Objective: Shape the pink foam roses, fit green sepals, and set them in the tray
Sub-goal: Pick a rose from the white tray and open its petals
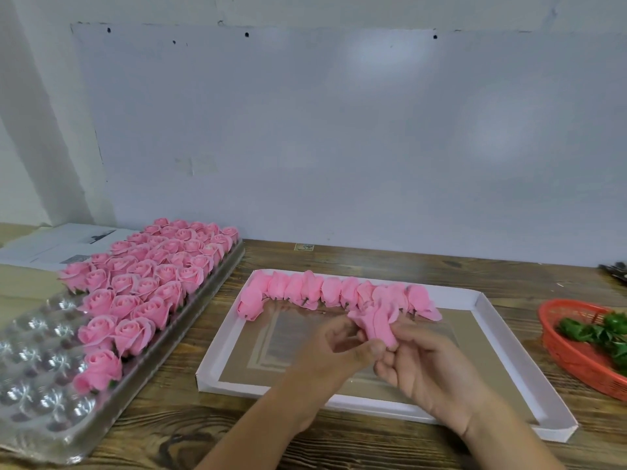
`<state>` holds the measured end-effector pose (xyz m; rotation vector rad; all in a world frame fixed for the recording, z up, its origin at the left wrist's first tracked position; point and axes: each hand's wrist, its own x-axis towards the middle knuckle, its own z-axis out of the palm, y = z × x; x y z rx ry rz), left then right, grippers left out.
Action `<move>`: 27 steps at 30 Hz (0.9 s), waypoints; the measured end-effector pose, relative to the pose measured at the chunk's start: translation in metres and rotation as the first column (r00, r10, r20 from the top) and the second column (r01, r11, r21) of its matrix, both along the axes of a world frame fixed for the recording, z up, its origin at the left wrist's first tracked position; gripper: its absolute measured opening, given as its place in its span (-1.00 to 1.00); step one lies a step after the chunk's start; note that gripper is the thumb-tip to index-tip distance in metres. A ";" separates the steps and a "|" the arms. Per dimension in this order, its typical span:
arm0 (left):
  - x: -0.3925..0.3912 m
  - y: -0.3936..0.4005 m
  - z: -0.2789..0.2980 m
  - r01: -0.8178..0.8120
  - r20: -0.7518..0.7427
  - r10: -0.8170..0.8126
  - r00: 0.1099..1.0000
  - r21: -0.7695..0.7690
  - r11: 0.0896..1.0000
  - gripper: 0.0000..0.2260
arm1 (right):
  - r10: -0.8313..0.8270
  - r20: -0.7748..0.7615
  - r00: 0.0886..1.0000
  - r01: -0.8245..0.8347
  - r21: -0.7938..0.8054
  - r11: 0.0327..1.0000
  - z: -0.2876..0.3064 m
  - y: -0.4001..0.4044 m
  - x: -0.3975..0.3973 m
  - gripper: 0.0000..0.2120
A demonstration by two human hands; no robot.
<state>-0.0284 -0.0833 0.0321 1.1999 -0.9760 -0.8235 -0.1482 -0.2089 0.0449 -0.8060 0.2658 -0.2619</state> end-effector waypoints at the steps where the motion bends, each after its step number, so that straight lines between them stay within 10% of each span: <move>1: -0.001 0.000 -0.003 -0.030 -0.019 0.029 0.999 -0.013 0.999 -0.78 | -0.005 -0.001 1.000 0.005 -0.028 1.000 -0.003 0.002 0.001 -0.63; 6: -0.005 0.001 -0.006 -0.179 0.018 0.179 0.984 0.006 0.984 -0.83 | -0.149 -0.039 0.988 0.122 -0.390 0.913 -0.008 0.020 0.008 -0.72; 11: -0.008 -0.001 -0.008 -0.240 0.089 0.238 0.967 0.009 0.971 -0.85 | -0.371 0.010 0.929 0.187 -0.876 0.444 -0.008 0.033 0.007 -0.63; 14: -0.010 -0.001 -0.007 -0.262 0.079 0.261 0.962 0.003 0.965 -0.80 | -0.321 0.069 0.944 0.183 -0.923 0.339 -0.008 0.035 0.004 -0.63; 18: -0.009 -0.001 -0.008 -0.268 0.076 0.267 0.961 -0.006 0.963 -0.84 | -0.316 0.075 0.946 0.188 -0.920 0.343 -0.008 0.035 0.006 -0.66; 27: -0.008 0.005 -0.002 -0.189 0.072 0.188 0.980 0.003 0.982 -0.73 | -0.308 -0.017 0.951 0.234 -0.613 0.754 -0.005 0.032 0.008 -0.66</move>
